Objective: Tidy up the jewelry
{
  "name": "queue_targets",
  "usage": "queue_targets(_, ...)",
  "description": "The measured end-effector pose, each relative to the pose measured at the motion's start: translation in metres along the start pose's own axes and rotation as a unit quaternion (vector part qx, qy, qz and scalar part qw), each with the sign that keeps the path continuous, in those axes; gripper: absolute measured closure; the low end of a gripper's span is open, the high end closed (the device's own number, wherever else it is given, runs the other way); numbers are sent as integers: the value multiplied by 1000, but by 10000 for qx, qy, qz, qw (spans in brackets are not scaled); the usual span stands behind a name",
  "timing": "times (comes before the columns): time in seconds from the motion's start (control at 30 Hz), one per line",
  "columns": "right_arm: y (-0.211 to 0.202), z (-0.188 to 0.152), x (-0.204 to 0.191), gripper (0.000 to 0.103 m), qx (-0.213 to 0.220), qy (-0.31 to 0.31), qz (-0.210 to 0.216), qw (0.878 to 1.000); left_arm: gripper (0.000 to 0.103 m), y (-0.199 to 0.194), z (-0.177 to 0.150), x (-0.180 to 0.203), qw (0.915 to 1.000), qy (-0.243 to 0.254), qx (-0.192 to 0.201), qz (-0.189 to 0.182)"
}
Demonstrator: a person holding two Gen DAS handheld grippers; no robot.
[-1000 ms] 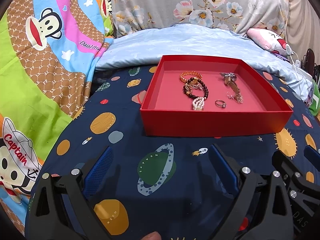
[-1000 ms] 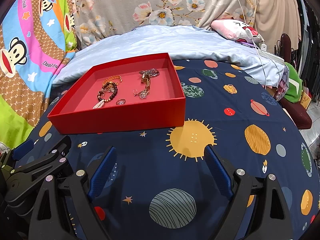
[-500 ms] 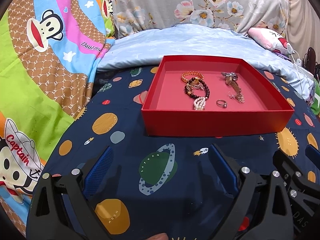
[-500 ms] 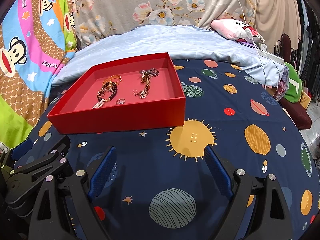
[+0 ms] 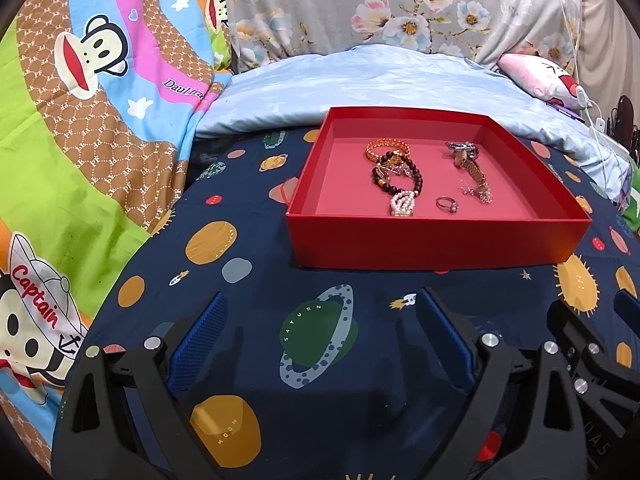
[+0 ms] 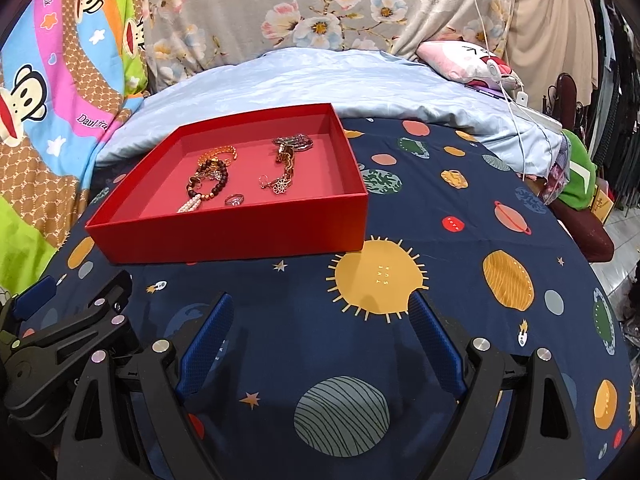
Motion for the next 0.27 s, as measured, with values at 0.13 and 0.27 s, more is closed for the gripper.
queue_targets(0.13,0,0,0,16,-18,-4,-6,10000,12,0,0,1,10000,15,0,29)
queue_targets(0.27,1,-1,-1,16,-31,3,12,10000,12,1,1,1,10000,12,-23,-24)
Point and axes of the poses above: each gripper's, at about its wrist camera, not at the fingertips, and y roughly the way its jaws point, x to its right, z to its top, the point moved 5 cm from there along y, roughly the way its jaws point, and after that the axes turned 13 degrees about z, right-handed, at the moved point
